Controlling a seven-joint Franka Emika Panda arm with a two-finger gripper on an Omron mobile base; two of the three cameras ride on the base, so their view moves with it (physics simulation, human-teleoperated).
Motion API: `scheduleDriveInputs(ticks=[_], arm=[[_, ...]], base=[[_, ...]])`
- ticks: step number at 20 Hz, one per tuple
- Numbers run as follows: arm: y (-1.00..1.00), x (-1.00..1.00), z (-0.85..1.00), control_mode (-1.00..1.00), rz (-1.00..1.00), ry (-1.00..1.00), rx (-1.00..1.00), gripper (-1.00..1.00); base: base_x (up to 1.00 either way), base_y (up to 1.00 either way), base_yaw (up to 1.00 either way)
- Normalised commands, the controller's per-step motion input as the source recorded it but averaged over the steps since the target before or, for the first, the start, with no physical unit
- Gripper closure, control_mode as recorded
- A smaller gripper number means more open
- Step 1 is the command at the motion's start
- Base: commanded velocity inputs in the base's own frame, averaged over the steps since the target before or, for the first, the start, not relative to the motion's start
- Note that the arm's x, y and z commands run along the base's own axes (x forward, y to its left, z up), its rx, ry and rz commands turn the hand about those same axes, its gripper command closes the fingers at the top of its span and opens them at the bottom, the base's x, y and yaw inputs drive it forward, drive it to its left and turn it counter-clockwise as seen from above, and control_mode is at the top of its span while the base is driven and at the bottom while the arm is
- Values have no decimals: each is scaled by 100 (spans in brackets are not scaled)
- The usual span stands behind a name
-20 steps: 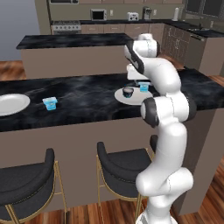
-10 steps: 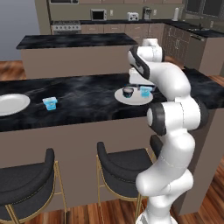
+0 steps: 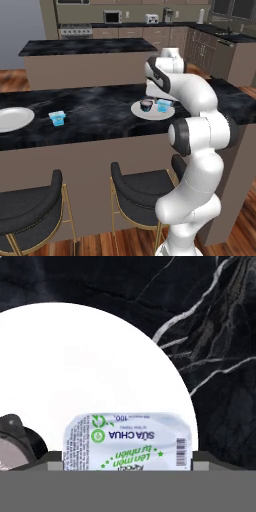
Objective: Place two yogurt containers on each plate.
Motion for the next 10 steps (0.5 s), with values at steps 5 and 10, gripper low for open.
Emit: scheduleDriveInputs(ticks=[5, 10], arm=[[14, 14, 0, -100, -12, -1, 0, 100], [0, 3, -9, -100, -2, -12, 0, 100]], base=[[0, 0, 0], [0, 0, 0]])
